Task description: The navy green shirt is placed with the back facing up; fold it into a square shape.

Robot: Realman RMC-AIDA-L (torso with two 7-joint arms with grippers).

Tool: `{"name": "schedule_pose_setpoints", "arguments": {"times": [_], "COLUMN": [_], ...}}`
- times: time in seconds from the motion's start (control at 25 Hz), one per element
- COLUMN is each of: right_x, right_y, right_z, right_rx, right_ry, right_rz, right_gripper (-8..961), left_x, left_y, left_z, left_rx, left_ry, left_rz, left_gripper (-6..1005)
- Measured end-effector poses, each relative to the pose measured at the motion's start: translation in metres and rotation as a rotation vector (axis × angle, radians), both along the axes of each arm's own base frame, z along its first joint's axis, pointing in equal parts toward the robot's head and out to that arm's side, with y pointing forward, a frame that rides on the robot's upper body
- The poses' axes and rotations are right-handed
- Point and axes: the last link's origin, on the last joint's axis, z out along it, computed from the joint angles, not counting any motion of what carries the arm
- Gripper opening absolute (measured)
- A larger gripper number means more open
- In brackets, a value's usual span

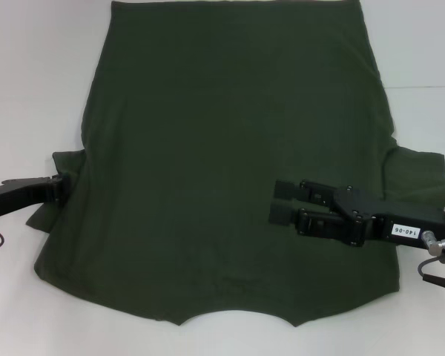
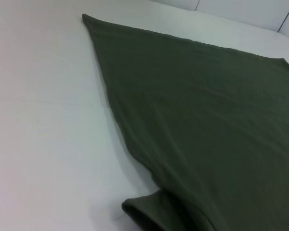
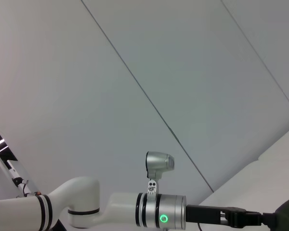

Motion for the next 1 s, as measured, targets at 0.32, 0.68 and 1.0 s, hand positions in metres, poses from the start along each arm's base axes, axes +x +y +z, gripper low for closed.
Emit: {"name": "schedule_pose_setpoints", "arguments": {"times": [0.32,0.68,1.0], "right_x": [0.0,0.001,0.002], "right_y": [0.0,-0.001,-0.002], "right_z": [0.0,0.0,0.0], "right_rx": [0.0,0.008,0.008], "right_ry": [0.0,-0.003,-0.003], "right_rz": [0.0,0.005,0.001], "right_gripper": [850,850,850], "left_x": [0.0,0.0,0.0], "left_y": [0.0,0.006,0.015], "left_z": [0.004,0.024,0.044], "left_rx": [0.009,0.055,0.094], "left_ry": [0.003,0.027,0.066], "left_rz": [-0.004,-0.009,-0.024], "left_gripper": [-1,-2,-2]}}
